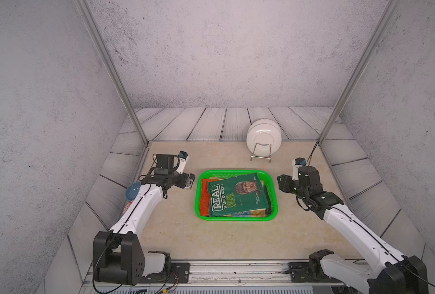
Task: Put the potato chips into the basket
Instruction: Place the potato chip in the basket, then reset both arms
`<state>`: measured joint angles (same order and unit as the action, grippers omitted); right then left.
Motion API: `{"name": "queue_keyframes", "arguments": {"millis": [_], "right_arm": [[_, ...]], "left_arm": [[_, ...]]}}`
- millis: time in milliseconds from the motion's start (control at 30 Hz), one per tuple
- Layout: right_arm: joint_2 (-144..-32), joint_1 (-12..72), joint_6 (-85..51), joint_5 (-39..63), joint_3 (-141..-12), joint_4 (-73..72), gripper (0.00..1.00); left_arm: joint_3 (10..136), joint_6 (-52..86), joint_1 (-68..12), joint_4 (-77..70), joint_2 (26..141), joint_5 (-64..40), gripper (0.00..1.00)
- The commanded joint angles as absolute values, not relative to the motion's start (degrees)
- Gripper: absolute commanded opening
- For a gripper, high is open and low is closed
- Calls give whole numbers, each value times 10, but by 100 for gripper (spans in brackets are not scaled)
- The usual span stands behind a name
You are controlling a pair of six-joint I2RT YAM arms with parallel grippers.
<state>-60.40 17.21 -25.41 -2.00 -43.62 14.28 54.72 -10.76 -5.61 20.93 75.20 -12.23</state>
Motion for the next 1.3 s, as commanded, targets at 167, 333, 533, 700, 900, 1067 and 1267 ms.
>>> {"name": "queue_keyframes", "arguments": {"millis": [167,333,533,700,900,1067,1267], "right_arm": [[-556,89,-259,-16,-387,128,65],[-539,88,-252,-30,-392,157,81],[-522,88,-240,-19,-387,150,99],[-498,88,-228,-38,-373,141,99],[-449,87,-208,-46,-336,110,99],[-399,88,-183,-1,-321,108,99],[-395,88,-155,33,-322,105,99]], "left_arm": [[469,-57,30,42,784,-167,99],[396,-44,50,-82,786,-162,99],[316,-26,50,-227,788,-134,99],[293,-16,51,-270,779,-121,99],[291,-14,57,-271,763,-105,99],[287,-7,65,-275,752,-128,99],[243,13,64,-401,793,-167,99]]}}
